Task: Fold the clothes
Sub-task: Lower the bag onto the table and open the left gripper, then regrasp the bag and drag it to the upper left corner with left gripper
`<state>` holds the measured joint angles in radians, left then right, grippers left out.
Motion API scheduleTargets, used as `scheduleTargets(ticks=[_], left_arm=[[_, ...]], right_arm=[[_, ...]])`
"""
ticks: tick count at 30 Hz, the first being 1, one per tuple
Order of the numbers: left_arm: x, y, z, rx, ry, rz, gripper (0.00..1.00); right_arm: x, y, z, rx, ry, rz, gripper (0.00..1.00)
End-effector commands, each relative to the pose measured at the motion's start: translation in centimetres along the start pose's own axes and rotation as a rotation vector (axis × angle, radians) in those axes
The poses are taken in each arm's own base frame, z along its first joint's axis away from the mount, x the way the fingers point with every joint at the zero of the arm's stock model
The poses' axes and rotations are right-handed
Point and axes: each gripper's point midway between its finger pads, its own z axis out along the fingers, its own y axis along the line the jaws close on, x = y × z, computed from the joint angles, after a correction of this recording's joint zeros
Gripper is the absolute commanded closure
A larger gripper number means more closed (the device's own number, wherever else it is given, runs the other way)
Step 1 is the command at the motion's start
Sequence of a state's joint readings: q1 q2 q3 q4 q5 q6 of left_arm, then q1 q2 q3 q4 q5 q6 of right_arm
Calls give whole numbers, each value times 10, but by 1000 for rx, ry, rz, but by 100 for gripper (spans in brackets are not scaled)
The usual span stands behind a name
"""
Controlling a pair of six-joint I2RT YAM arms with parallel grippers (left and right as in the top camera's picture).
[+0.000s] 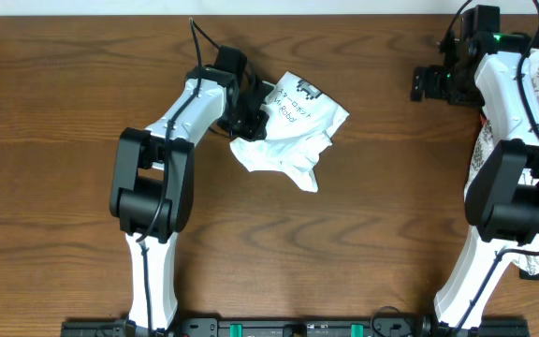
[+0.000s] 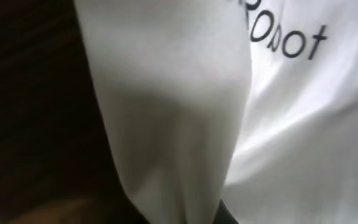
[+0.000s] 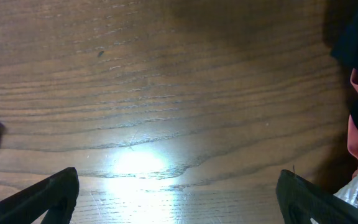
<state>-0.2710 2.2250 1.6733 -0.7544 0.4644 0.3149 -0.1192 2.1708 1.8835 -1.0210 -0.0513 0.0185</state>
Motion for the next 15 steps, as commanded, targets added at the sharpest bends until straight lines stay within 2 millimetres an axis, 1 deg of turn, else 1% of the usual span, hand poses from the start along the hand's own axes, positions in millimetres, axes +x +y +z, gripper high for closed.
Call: scheduleTargets(ticks=[1,4,8,12,15], left_arm=[[-27,-14,-46,-28,-109,51,94],[-37,-20,-69,-37,-167,2,94],[-45,-25,-94,-39,-226,-55,94],[-51,-29,-106,-27,-263,-45,94],[-52,-23,-111,-35,-279,-53,94]], right_arm=[[0,0,-2,5,-3,8,1],[0,0,-2,5,-3,8,1],[0,0,-2,5,-3,8,1],[0,0,-2,5,-3,8,1],[0,0,-2,5,-3,8,1]])
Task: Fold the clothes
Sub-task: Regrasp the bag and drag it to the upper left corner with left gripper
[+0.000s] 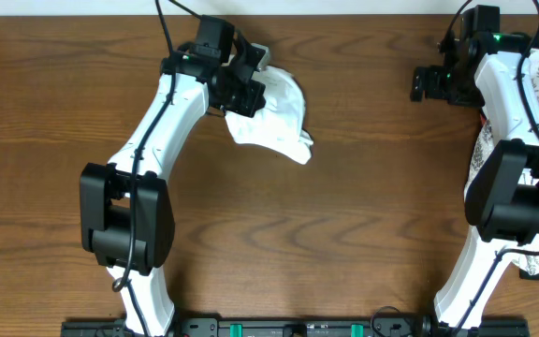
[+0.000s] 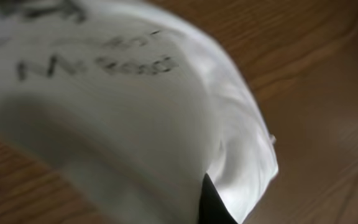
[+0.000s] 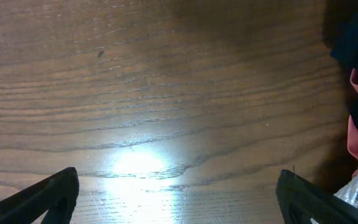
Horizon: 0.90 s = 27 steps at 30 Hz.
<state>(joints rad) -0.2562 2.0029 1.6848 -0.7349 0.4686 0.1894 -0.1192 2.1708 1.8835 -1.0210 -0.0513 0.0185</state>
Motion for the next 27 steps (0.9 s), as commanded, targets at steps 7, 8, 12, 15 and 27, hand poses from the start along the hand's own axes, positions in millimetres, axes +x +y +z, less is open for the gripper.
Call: scheduleTargets(ticks=[7,8,12,15,27], left_arm=[[-15,32,-26,-27,-81,-63,94],[-14,39,-28,-36,-85,-74,94],[-10,68,-41,-69,-100,-95,94],[-5,90,-50,-96,-106,-109,94],[35,164,-79,-375,18,-88,94]], right_arm=[[0,0,-2,5,-3,8,1],[0,0,-2,6,-3,8,1],[0,0,-2,5,-3,8,1],[0,0,-2,5,-3,8,1],[0,0,-2,5,-3,8,1]])
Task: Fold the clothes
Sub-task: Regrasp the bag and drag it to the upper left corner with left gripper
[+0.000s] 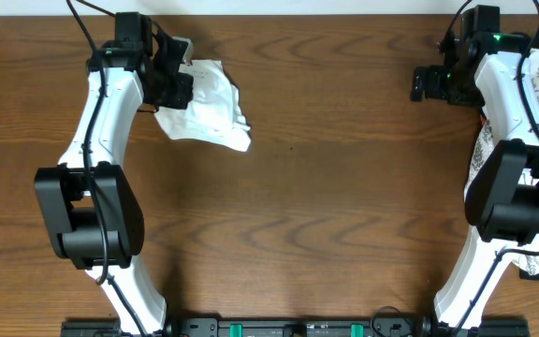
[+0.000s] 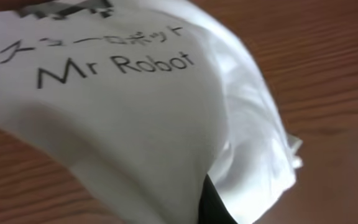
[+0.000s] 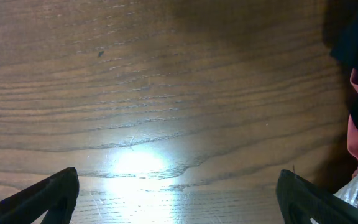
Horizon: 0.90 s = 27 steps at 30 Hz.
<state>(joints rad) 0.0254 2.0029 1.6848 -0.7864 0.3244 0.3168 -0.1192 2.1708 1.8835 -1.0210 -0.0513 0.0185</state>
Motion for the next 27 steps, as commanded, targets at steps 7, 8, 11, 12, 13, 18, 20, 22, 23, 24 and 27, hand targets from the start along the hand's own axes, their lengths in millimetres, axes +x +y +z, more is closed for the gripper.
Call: scheduleTargets(ticks=[7,8,11,12,13,18,20,22,23,24,27], left_arm=[[11,78,-29,-206,8,25,94],[15,90,-32,-232,15,26,94],[28,120,-41,-301,48,46,94],[33,130,-44,-321,61,59,94],[38,139,-46,-336,73,69,94],[64,188,-46,-376,99,12,94],[77,208,-40,-390,111,-27,94],[92,230,-32,-400,125,-69,94],[100,240,-29,-408,133,-89,94],[109,251,-25,-421,143,-109,94],[131,280,-23,-478,171,-159,94]], right_arm=[[0,0,-2,5,-3,8,1],[0,0,-2,5,-3,8,1],[0,0,-2,5,-3,8,1],[0,0,-2,5,-3,8,1],[0,0,-2,5,-3,8,1],[0,0,-2,5,-3,8,1],[0,0,-2,5,-3,8,1],[0,0,-2,5,-3,8,1],[0,0,-2,5,-3,8,1],[0,0,-2,5,-3,8,1],[0,0,-2,5,-3,9,1]])
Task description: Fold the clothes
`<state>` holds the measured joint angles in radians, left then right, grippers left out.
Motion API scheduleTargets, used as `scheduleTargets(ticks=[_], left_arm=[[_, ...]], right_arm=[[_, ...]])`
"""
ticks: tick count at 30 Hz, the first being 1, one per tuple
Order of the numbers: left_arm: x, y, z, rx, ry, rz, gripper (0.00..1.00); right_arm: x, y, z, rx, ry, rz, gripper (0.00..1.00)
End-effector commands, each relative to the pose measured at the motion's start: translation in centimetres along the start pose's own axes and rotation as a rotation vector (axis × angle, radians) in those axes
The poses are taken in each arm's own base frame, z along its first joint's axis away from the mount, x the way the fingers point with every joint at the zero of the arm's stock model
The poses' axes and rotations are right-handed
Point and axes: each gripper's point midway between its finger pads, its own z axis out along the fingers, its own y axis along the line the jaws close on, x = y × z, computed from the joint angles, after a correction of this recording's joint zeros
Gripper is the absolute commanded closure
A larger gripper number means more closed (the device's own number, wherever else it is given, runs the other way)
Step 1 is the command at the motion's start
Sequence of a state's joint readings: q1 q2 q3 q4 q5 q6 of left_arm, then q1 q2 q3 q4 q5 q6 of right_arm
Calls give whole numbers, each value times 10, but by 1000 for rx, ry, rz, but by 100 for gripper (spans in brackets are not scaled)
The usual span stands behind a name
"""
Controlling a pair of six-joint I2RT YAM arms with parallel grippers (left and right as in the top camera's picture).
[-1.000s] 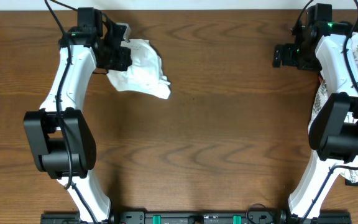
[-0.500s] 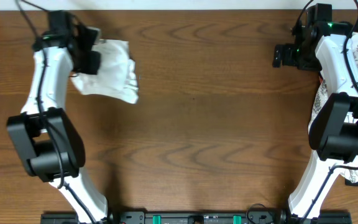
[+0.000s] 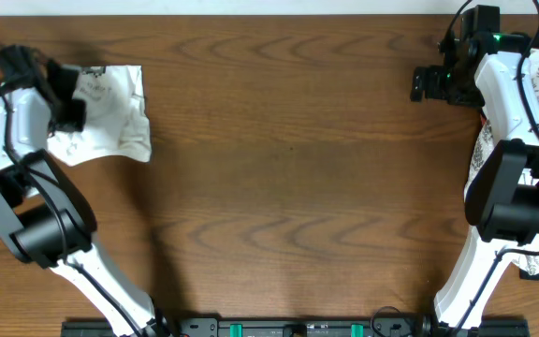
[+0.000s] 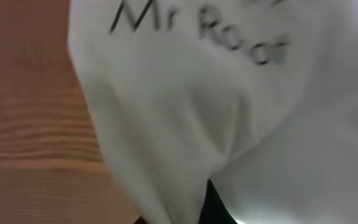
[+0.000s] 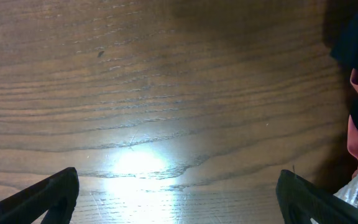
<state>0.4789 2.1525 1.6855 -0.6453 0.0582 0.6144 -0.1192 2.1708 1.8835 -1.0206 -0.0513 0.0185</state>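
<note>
A white T-shirt (image 3: 106, 112) printed "Mr Robot" lies bunched at the table's far left corner. My left gripper (image 3: 68, 98) sits at its left edge, shut on the cloth; in the left wrist view the T-shirt (image 4: 229, 112) fills the frame and only one dark fingertip (image 4: 211, 205) shows through the folds. Far right at the back, my right gripper (image 3: 421, 84) hangs open over bare wood, its two fingertips (image 5: 42, 199) wide apart with nothing between them.
A heap of other clothes, white patterned, dark and pink, lies along the table's right edge beside the right arm and shows in the right wrist view as clothes. The wooden table (image 3: 288, 206) spreads between the arms.
My left gripper, still holding the white T-shirt, has moved from the back left to the table's far left corner. The right arm has not moved.
My left gripper was shut on the white T-shirt near the table's back middle. At each later moment it and the shirt stood further left along the back, and now they are at the far left corner. The right gripper stayed open at the back right throughout.
</note>
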Motion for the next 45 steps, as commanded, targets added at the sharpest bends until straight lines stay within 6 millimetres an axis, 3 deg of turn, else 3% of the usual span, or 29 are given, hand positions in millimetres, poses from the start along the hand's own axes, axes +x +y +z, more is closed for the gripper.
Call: scheduleTargets(ticks=[1,8,16,19,20,22,23,25,29,35,39,40,44,45], left_arm=[[23,40,17,-89,57,-38,94],[28,90,16,-177,-15,-126,94],[35,123,11,-259,-44,-171,90],[37,136,8,-288,-57,-188,74],[38,140,7,-300,-62,-194,63],[39,147,6,-312,-72,-209,26],[39,150,5,-321,-81,-226,15],[41,159,1,-350,-93,-276,5],[32,171,-18,-404,-151,-386,0],[0,169,-69,-423,-295,-541,2],[-11,158,-76,-400,-325,-591,3],[-11,152,-72,-379,-313,-583,13],[-5,133,-55,-300,-260,-584,75],[-3,131,-51,-294,-255,-606,85]], right_arm=[[0,0,-2,5,-3,9,1],[0,0,-2,5,-3,8,1],[0,0,-2,5,-3,8,1],[0,0,-2,5,-3,8,1],[0,0,-2,5,-3,9,1],[0,0,-2,5,-3,8,1],[0,0,-2,5,-3,8,1],[0,0,-2,5,-3,8,1],[0,0,-2,5,-3,8,1],[0,0,-2,5,-3,8,1],[0,0,-2,5,-3,8,1],[0,0,-2,5,-3,9,1],[0,0,-2,5,-3,9,1],[0,0,-2,5,-3,9,1]])
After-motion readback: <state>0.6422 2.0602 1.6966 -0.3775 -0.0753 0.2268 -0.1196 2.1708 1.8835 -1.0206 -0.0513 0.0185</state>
